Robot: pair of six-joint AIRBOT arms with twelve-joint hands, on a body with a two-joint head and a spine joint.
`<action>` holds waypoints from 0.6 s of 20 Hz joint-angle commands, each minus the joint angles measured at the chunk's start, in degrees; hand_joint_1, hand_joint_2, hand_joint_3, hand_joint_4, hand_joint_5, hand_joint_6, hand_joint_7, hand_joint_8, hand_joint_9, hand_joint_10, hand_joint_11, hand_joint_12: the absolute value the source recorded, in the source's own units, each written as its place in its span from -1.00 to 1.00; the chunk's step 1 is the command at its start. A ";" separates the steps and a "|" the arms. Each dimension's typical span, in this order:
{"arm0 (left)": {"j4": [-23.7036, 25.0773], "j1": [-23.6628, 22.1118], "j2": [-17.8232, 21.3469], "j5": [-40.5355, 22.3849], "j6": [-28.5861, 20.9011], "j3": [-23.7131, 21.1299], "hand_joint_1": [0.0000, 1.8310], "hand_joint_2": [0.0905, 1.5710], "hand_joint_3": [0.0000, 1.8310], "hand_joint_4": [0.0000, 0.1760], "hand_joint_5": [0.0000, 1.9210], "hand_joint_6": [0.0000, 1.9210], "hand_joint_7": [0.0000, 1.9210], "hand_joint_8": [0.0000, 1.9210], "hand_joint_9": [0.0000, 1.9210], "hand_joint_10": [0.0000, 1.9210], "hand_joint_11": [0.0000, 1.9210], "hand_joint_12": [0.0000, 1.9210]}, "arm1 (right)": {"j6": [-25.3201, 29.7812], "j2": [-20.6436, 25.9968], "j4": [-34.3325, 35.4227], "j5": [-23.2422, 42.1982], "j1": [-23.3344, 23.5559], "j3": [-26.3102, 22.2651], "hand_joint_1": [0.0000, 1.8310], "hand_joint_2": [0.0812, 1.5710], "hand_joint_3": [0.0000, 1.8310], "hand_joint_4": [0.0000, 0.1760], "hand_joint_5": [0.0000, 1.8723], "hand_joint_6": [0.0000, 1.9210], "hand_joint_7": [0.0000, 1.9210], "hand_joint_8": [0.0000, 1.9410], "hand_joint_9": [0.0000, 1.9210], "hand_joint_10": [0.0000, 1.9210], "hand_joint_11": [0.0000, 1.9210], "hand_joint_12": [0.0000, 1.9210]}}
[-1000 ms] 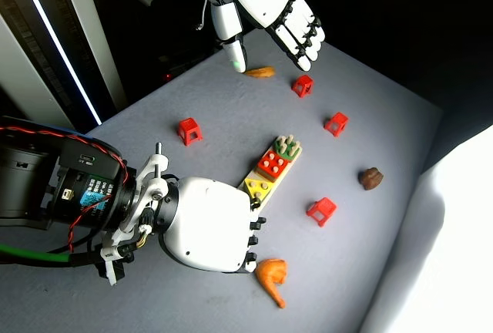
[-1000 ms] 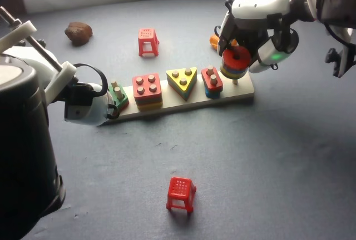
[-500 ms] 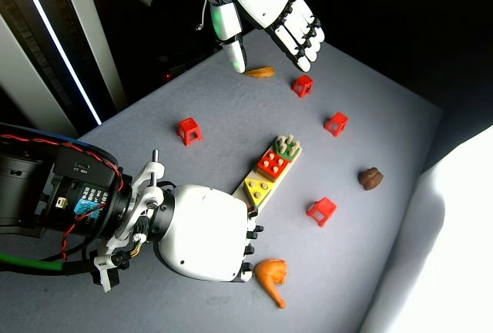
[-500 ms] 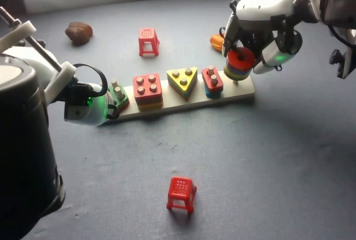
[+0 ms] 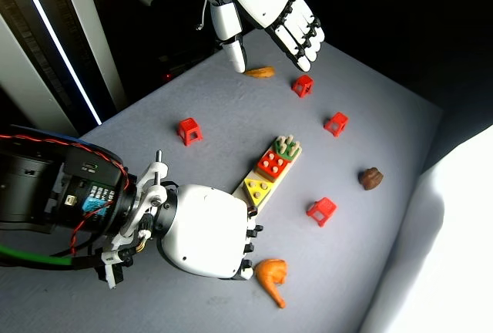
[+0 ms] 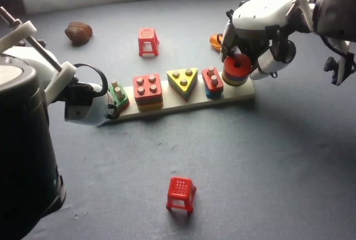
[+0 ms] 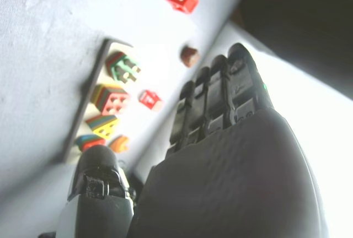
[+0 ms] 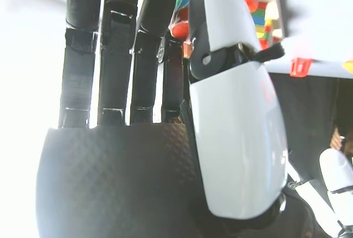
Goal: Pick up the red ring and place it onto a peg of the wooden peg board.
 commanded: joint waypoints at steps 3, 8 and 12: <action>5.29 -0.19 -0.19 2.06 0.19 -0.08 -1.00 0.51 -1.00 -1.00 -1.00 -1.00 -0.97 -1.00 -0.98 -1.00 -1.00 -1.00 | -0.35 0.05 0.00 5.99 0.13 0.59 0.26 0.25 -1.00 -1.00 -0.14 -0.74 -0.09 -0.91 -0.07 -1.00 -0.57 0.21; 5.29 -0.19 -0.21 2.08 0.19 -0.09 -1.00 0.51 -1.00 -1.00 -1.00 -1.00 -0.97 -1.00 -0.98 -1.00 -1.00 -1.00 | -0.30 0.06 0.00 6.05 -0.15 0.59 0.17 0.26 -1.00 -1.00 -0.40 -1.00 -0.38 -1.00 -0.41 -1.00 -0.94 0.34; 5.30 -0.19 -0.21 2.12 0.19 -0.07 -1.00 0.50 -1.00 -1.00 -0.99 -0.99 -0.95 -0.99 -0.97 -0.99 -0.98 -0.99 | -0.32 0.07 0.00 6.00 0.11 0.64 0.10 0.23 -1.00 -1.00 -0.42 -1.00 -0.42 -1.00 -0.43 -1.00 -0.98 0.34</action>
